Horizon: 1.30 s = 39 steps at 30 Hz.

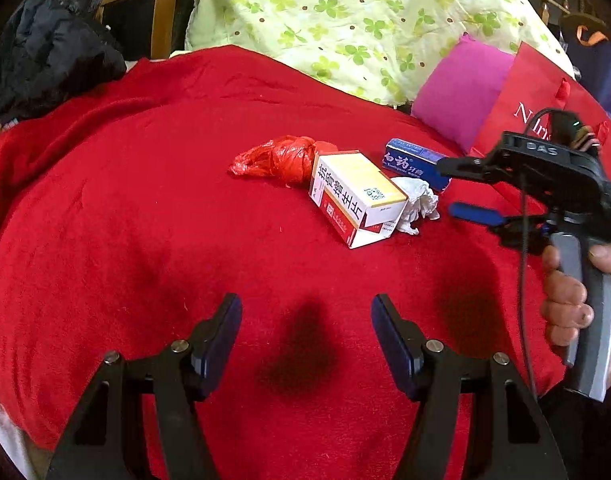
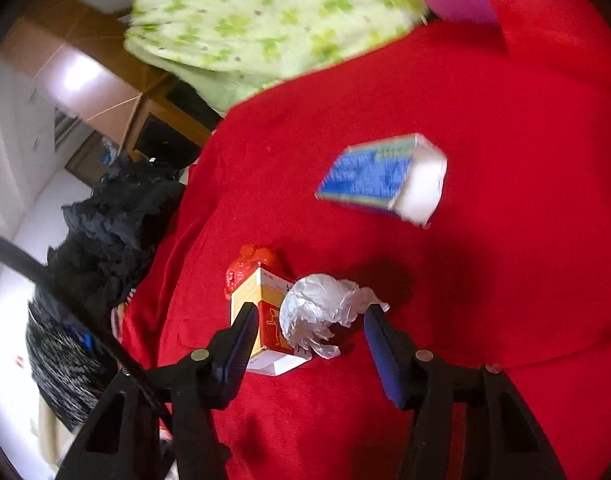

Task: Collect trash
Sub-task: 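Move both open tools back over the remaining trash on the cloth, then grasp the white tissue with the right tool while the left tool grasps the white-orange medicine box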

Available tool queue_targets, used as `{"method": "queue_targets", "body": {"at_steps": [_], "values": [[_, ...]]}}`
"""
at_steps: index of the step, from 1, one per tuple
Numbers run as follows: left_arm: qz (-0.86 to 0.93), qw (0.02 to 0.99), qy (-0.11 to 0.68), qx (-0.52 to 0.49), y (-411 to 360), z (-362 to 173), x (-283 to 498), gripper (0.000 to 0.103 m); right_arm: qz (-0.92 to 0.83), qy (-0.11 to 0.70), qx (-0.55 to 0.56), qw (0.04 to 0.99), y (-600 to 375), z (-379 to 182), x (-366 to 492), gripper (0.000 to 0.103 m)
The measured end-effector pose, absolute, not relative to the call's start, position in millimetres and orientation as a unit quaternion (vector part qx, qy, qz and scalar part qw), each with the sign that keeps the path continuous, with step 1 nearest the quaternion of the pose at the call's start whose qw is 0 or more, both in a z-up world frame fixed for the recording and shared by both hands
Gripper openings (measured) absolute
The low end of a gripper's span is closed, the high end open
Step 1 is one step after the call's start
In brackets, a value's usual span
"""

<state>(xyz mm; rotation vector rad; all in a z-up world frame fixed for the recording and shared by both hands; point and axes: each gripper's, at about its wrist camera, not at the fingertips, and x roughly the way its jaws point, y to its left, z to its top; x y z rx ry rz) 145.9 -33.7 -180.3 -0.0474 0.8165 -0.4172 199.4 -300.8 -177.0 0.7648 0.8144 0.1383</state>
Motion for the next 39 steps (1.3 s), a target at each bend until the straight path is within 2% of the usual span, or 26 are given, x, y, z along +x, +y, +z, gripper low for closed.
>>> {"method": "queue_targets", "body": {"at_steps": [11, 13, 14, 18, 29, 38, 39], "values": [[-0.204, 0.894, 0.397, -0.021, -32.2, -182.3, 147.9, 0.068, 0.056, 0.410, 0.409, 0.813, -293.0, -204.1, 231.6, 0.058], [-0.203, 0.895, 0.397, -0.019, -32.2, -181.5, 148.3, 0.068, 0.053, 0.414, 0.406, 0.813, -292.7, -206.8, 233.9, 0.049], [-0.202, 0.895, 0.398, -0.019, -32.7, -180.7, 148.7, 0.068, 0.053, 0.417, 0.400, 0.814, -292.5, -207.7, 235.2, 0.037], [-0.200, 0.896, 0.397, -0.019, -37.1, -174.1, 151.8, 0.068, 0.059, 0.407, 0.420, 0.809, -299.9, -207.0, 232.0, 0.030], [-0.215, 0.896, 0.388, -0.016, -98.1, -139.3, 199.2, 0.070, 0.027, 0.326, 0.346, 0.880, -326.0, -146.1, 188.4, 0.030], [-0.158, 0.880, 0.444, -0.052, -121.6, -163.4, 238.1, 0.070, 0.018, 0.305, 0.330, 0.893, -345.2, -130.5, 169.7, 0.030], [-0.158, 0.879, 0.446, -0.055, -120.7, -165.7, 237.5, 0.065, 0.018, 0.305, 0.330, 0.893, -346.7, -130.5, 168.4, 0.030]]}}
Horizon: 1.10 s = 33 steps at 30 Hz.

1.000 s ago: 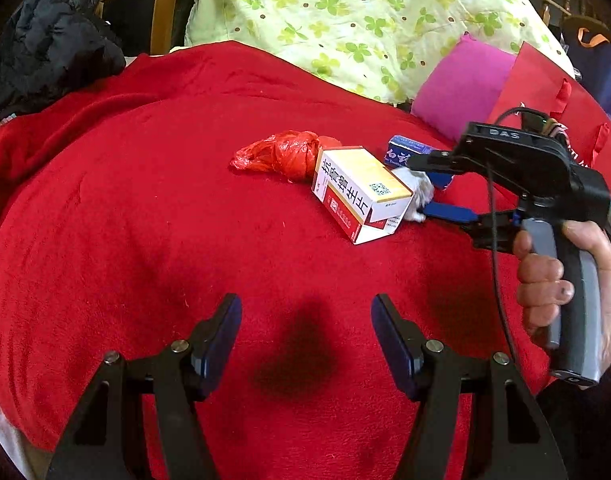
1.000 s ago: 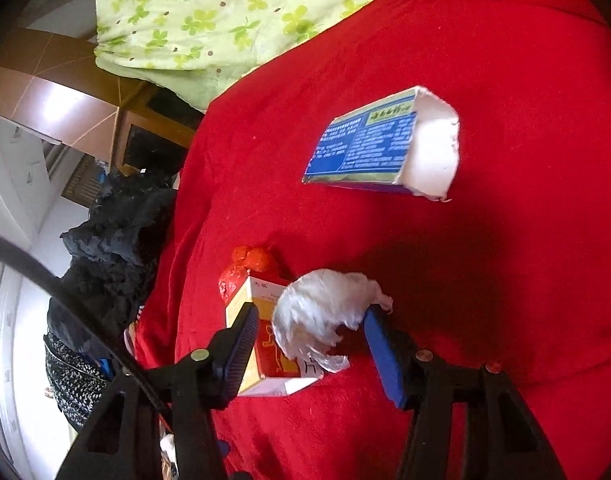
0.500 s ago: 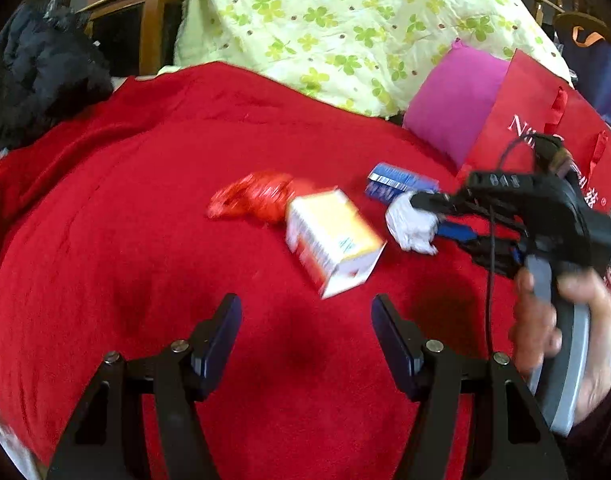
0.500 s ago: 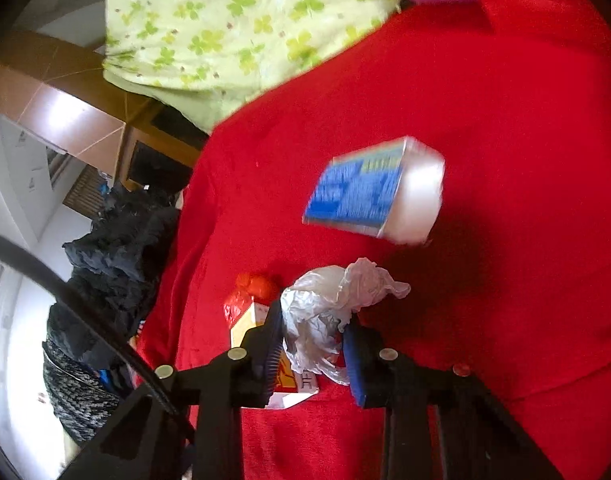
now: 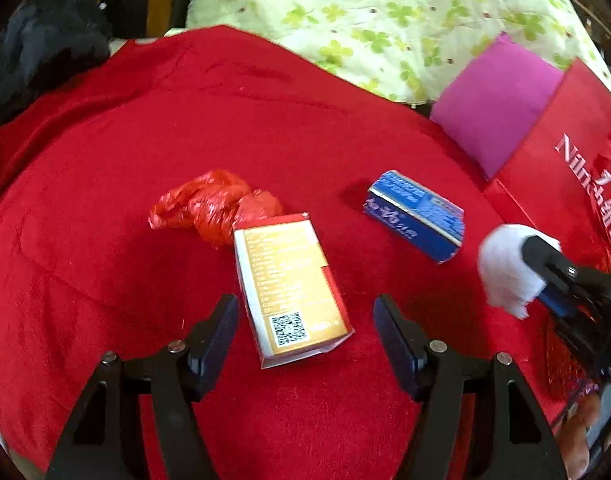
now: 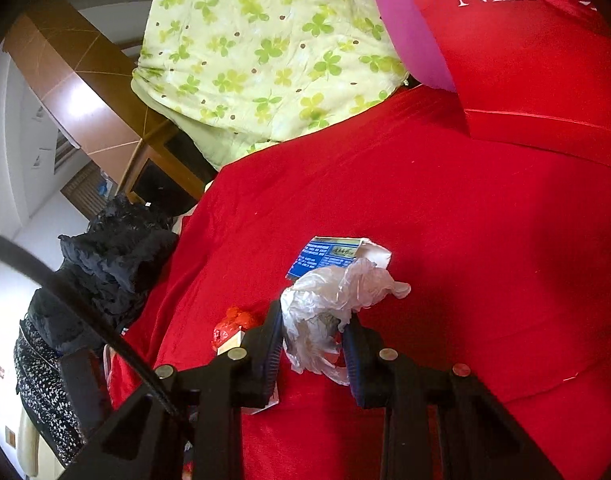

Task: Collect trash
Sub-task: 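Grasp the white tissue with the right tool while the left tool grasps the white-orange medicine box, then carry the tissue and medicine box over the red mesh basket with both tools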

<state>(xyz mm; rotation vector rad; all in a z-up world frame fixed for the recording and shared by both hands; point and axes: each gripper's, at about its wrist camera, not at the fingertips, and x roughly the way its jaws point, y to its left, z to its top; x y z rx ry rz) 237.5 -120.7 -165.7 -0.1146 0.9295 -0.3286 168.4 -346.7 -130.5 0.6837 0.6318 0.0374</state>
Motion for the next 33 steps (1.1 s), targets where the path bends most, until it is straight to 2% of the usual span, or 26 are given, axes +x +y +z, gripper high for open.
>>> {"method": "queue_targets", "body": {"at_steps": [1, 9, 33], "values": [[-0.158, 0.877, 0.449, -0.058, -120.5, -168.5, 238.3, 0.057, 0.018, 0.304, 0.328, 0.894, -348.0, -129.2, 167.0, 0.030], [-0.170, 0.879, 0.441, -0.065, -117.7, -165.6, 223.3, 0.056, 0.016, 0.282, 0.303, 0.910, -345.3, -118.3, 155.6, 0.030], [-0.204, 0.932, 0.298, 0.010, -130.5, -59.9, 117.4, 0.055, 0.013, 0.198, 0.211, 0.957, -348.6, -73.7, 84.4, 0.030]]}}
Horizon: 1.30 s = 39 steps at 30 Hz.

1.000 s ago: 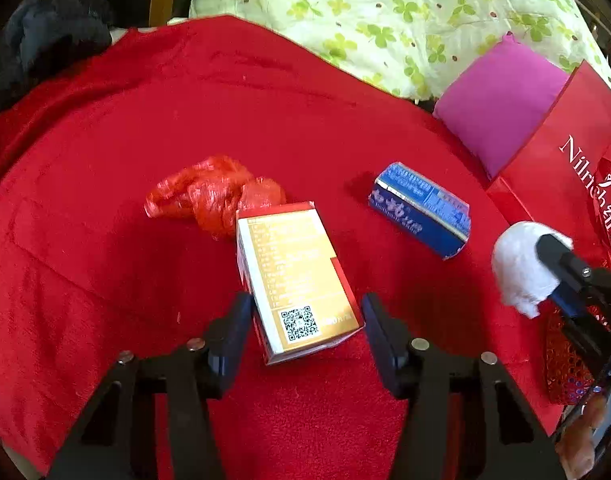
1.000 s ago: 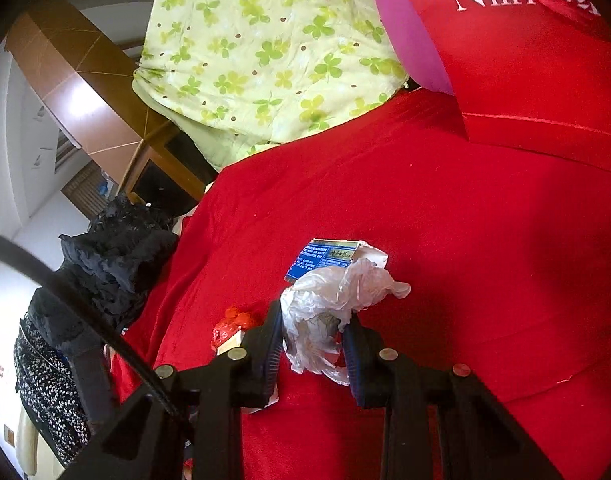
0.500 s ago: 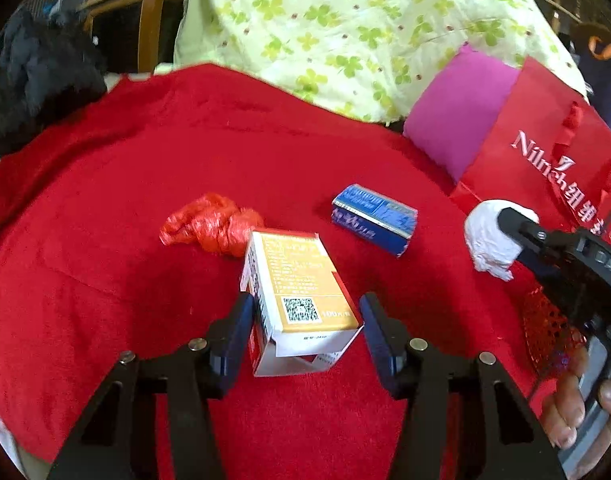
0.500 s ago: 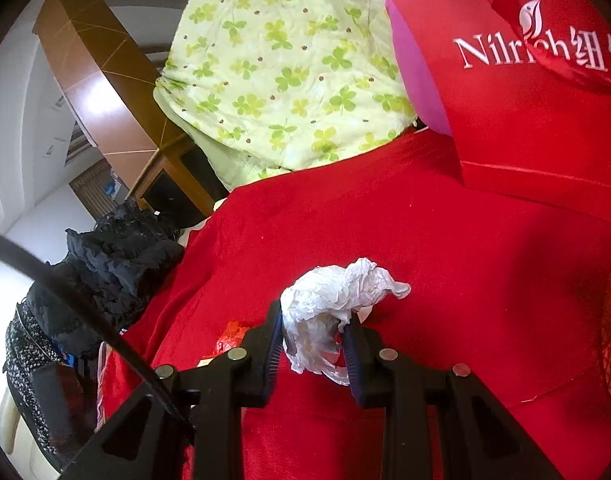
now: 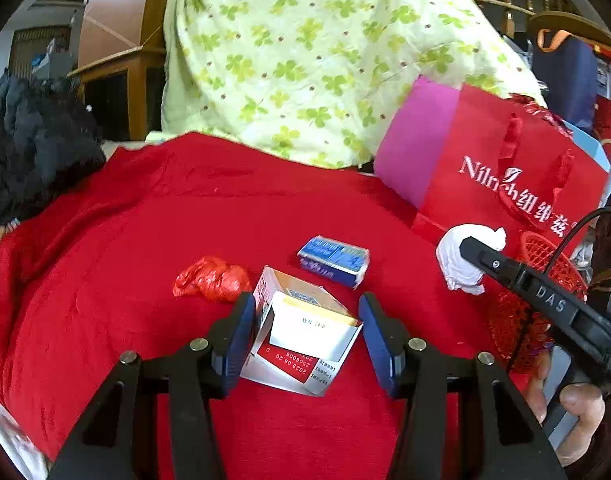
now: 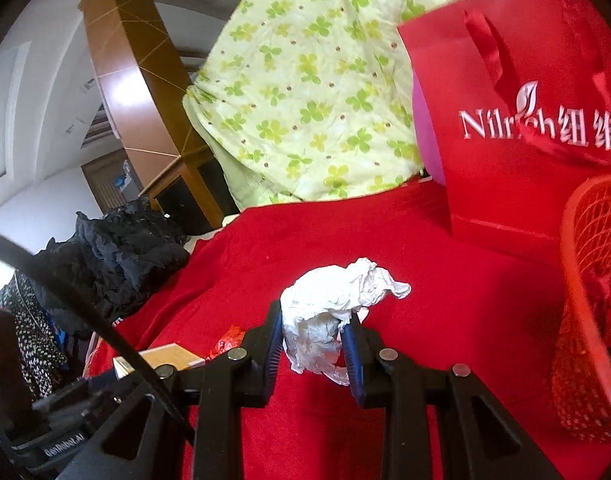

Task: Collect trash
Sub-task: 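Carry the tissue and medicine box over the red mesh basket with both tools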

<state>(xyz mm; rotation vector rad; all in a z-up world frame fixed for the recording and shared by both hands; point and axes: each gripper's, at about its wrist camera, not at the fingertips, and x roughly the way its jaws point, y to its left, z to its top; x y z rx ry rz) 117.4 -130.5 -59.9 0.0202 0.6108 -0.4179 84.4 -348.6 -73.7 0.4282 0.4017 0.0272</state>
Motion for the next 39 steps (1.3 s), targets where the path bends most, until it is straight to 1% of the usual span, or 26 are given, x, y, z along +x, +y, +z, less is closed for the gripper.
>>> {"method": "queue_targets", "body": {"at_steps": [5, 17, 39], "values": [[-0.205, 0.940, 0.271, 0.032, -142.6, -42.6, 101.3, 0.055, 0.010, 0.169, 0.189, 0.967, -349.8, -62.3, 65.4, 0.030], [-0.214, 0.947, 0.228, 0.077, -177.6, -21.2, 81.3, 0.055, 0.005, 0.141, 0.189, 0.972, -361.9, -53.6, 42.6, 0.030], [-0.239, 0.939, 0.217, 0.119, -222.5, -11.5, 67.2, 0.055, -0.011, 0.093, 0.209, 0.973, -392.5, -41.1, 11.6, 0.030]]}}
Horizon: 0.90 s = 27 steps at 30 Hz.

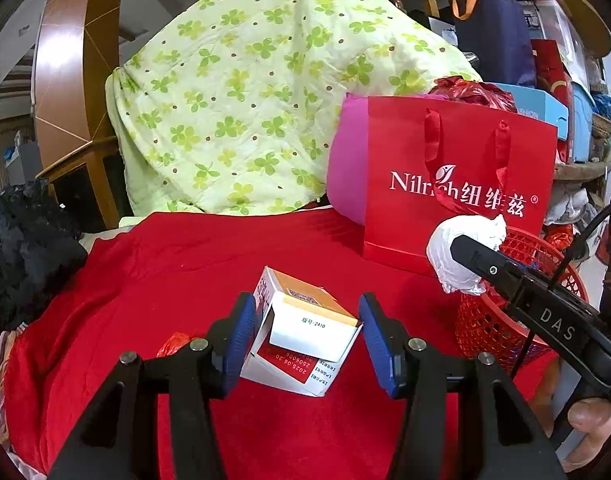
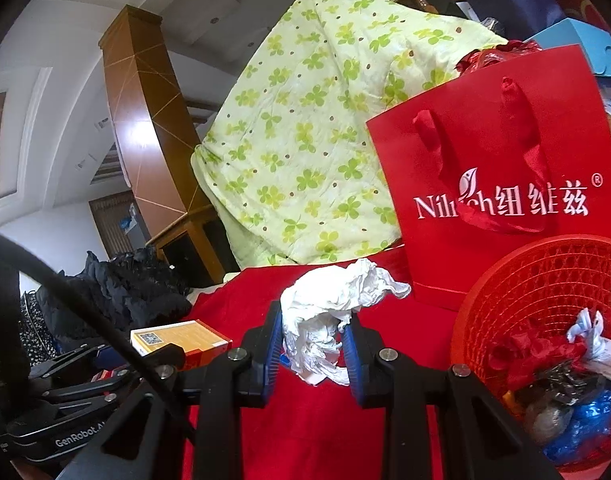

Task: Collect trash
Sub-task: 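Carry the tissue and medicine box over the red mesh basket with both tools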

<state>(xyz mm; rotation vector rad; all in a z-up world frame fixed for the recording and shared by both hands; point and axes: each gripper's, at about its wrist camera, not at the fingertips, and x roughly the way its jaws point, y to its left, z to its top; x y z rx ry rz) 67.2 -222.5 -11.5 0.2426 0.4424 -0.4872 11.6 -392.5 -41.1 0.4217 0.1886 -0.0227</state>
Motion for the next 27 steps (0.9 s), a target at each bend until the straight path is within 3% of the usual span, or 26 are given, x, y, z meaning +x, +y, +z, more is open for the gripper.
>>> {"method": "queue_targets", "body": {"at_steps": [27], "values": [[-0.328, 0.910, 0.213, 0.140, -283.2, -4.1, 46.0, 0.055, -0.070, 0.069, 0.244, 0.965, -449.1, -47.5, -31.3, 0.030]]}}
